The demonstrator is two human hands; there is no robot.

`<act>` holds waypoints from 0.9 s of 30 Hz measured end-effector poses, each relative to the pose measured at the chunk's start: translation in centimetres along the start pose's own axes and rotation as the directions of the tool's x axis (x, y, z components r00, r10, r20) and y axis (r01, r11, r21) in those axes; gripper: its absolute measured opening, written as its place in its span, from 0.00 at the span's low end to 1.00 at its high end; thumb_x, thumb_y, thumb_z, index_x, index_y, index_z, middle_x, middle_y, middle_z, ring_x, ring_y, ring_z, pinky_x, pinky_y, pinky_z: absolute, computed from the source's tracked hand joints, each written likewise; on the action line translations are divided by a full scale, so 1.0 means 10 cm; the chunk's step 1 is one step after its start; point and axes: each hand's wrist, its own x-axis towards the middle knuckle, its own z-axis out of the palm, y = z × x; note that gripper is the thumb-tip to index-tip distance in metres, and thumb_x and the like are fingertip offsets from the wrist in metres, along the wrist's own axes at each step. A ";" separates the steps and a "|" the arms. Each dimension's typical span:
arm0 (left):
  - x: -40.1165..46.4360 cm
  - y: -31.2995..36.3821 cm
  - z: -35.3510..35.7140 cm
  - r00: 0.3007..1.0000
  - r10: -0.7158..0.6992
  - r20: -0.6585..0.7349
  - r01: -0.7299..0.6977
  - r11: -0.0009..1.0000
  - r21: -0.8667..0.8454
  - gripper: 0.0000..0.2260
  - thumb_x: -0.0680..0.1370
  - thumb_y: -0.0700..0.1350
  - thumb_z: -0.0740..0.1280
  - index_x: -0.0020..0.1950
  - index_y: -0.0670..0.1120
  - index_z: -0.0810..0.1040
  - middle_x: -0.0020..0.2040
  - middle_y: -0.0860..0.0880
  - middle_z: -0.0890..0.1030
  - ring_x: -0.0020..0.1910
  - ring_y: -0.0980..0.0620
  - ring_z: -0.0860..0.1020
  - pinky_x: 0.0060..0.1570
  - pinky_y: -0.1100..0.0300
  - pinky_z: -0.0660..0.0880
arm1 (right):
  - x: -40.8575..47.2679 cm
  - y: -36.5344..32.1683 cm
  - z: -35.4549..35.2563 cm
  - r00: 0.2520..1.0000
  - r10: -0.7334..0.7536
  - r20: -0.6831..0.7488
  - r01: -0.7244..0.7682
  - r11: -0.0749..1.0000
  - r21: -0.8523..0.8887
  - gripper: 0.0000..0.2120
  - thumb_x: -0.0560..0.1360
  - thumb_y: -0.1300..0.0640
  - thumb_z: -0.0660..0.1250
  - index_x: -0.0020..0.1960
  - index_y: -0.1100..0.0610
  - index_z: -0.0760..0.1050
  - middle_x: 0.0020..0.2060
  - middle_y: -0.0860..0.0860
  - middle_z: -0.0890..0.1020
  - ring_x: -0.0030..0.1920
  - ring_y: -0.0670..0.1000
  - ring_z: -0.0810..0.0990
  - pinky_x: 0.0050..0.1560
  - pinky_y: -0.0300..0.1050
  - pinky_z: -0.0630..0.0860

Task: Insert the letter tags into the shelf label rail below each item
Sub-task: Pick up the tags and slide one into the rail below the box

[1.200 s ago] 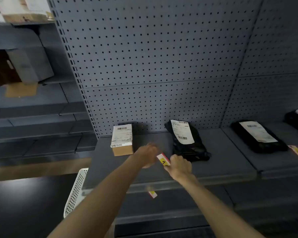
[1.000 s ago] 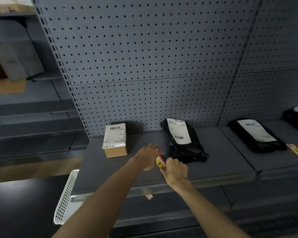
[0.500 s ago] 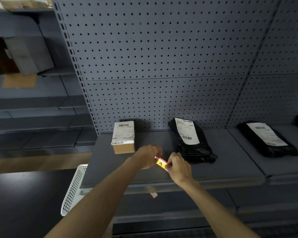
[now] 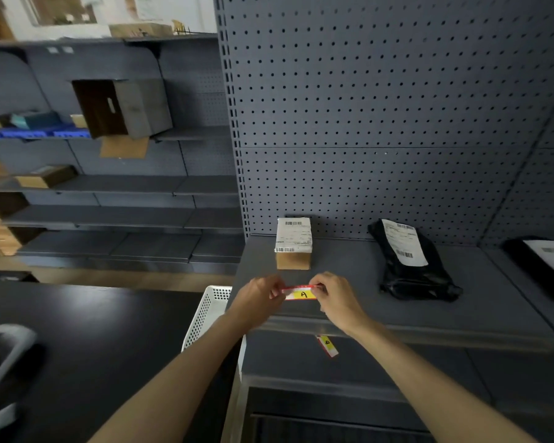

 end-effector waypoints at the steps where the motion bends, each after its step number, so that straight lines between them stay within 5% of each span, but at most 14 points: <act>1: -0.08 -0.06 0.00 0.999 0.002 -0.039 -0.001 1.000 0.019 0.04 0.74 0.45 0.67 0.48 0.47 0.78 0.43 0.49 0.82 0.40 0.48 0.80 0.39 0.53 0.78 | -0.02 -0.03 0.04 1.000 -0.008 -0.006 0.008 1.000 -0.003 0.06 0.78 0.64 0.64 0.50 0.60 0.80 0.42 0.50 0.77 0.36 0.47 0.75 0.39 0.40 0.72; 4: -0.33 -0.21 0.06 0.994 0.028 -0.106 -0.016 0.993 0.114 0.03 0.74 0.42 0.66 0.46 0.45 0.77 0.43 0.48 0.80 0.41 0.46 0.79 0.38 0.53 0.75 | -0.09 -0.06 0.13 1.000 -0.005 -0.024 0.004 1.000 -0.020 0.06 0.78 0.63 0.64 0.51 0.60 0.80 0.44 0.51 0.78 0.40 0.48 0.76 0.41 0.41 0.73; 8: -0.55 -0.36 0.25 0.995 0.068 -0.072 -0.048 0.967 0.248 0.07 0.74 0.44 0.67 0.51 0.47 0.79 0.50 0.49 0.80 0.51 0.48 0.77 0.49 0.53 0.75 | -0.17 -0.05 0.21 1.000 -0.011 -0.030 0.010 1.000 -0.030 0.06 0.78 0.62 0.65 0.51 0.59 0.81 0.45 0.52 0.80 0.44 0.51 0.79 0.47 0.48 0.78; 12: -0.66 -0.37 0.37 0.992 0.090 -0.087 -0.057 0.946 0.320 0.11 0.76 0.46 0.63 0.57 0.50 0.80 0.55 0.52 0.78 0.54 0.51 0.75 0.55 0.52 0.74 | -0.23 -0.04 0.29 1.000 -0.021 -0.011 0.021 0.999 -0.031 0.07 0.78 0.62 0.65 0.51 0.59 0.81 0.45 0.52 0.79 0.44 0.49 0.78 0.47 0.42 0.76; 27: -0.81 -0.33 0.43 0.982 0.094 -0.163 -0.050 0.965 0.258 0.10 0.71 0.40 0.68 0.52 0.48 0.80 0.49 0.52 0.80 0.48 0.51 0.77 0.48 0.54 0.76 | -0.22 -0.08 0.51 0.989 -0.075 0.124 0.102 0.969 -0.225 0.09 0.80 0.59 0.61 0.50 0.57 0.80 0.45 0.52 0.74 0.41 0.52 0.77 0.41 0.46 0.76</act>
